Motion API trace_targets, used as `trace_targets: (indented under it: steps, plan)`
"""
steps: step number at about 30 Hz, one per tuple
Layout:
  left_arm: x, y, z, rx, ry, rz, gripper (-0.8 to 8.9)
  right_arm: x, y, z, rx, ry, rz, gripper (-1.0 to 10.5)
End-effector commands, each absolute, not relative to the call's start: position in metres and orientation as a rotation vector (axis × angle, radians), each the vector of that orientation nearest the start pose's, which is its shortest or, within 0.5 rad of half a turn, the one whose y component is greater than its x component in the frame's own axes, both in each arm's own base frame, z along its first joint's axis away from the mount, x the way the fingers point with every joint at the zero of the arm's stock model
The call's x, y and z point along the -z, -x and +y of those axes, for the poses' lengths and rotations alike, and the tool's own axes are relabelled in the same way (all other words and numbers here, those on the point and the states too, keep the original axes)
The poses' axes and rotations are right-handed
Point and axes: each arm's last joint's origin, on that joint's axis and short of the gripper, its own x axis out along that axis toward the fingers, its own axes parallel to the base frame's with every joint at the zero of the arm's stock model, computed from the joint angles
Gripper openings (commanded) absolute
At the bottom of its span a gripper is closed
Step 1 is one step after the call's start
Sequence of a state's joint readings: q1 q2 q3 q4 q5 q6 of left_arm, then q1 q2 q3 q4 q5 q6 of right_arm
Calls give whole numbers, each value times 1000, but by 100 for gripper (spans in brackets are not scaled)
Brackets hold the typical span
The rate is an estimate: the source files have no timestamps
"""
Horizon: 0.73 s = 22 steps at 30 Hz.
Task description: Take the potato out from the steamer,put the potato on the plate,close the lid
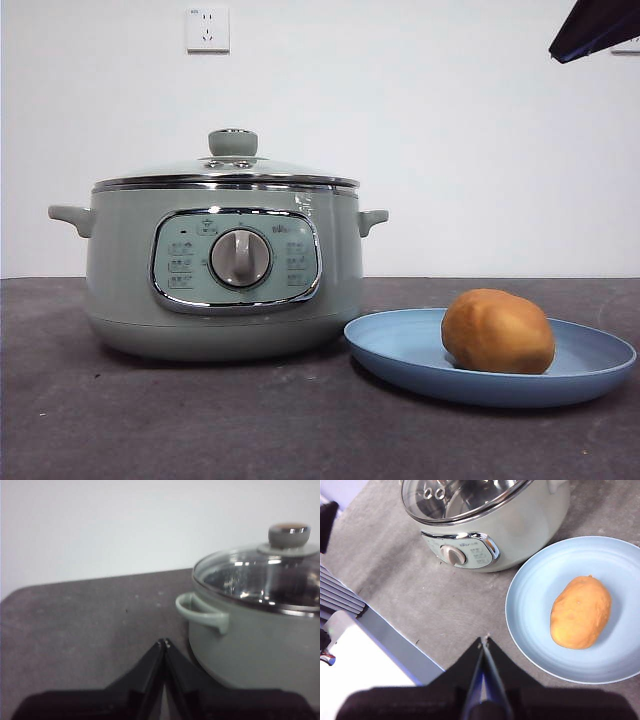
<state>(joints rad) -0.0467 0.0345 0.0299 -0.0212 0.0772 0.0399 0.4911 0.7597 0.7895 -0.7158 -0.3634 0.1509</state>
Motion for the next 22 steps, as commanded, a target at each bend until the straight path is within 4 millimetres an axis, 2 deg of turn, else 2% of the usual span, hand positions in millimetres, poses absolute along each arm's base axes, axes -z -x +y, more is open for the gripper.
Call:
trace_targets:
  steps: [1, 9, 22]
  plan:
    - [-161, -98, -6, 119, -1, 32, -4, -294, -123, 77, -761, -98, 762, 0]
    - [-147, -96, -6, 96, 1, 181, -4, -294, -123, 77, -761, -98, 762, 0]
    - [-147, -96, -6, 96, 1, 180, -4, -294, -123, 77, -761, -98, 762, 0]
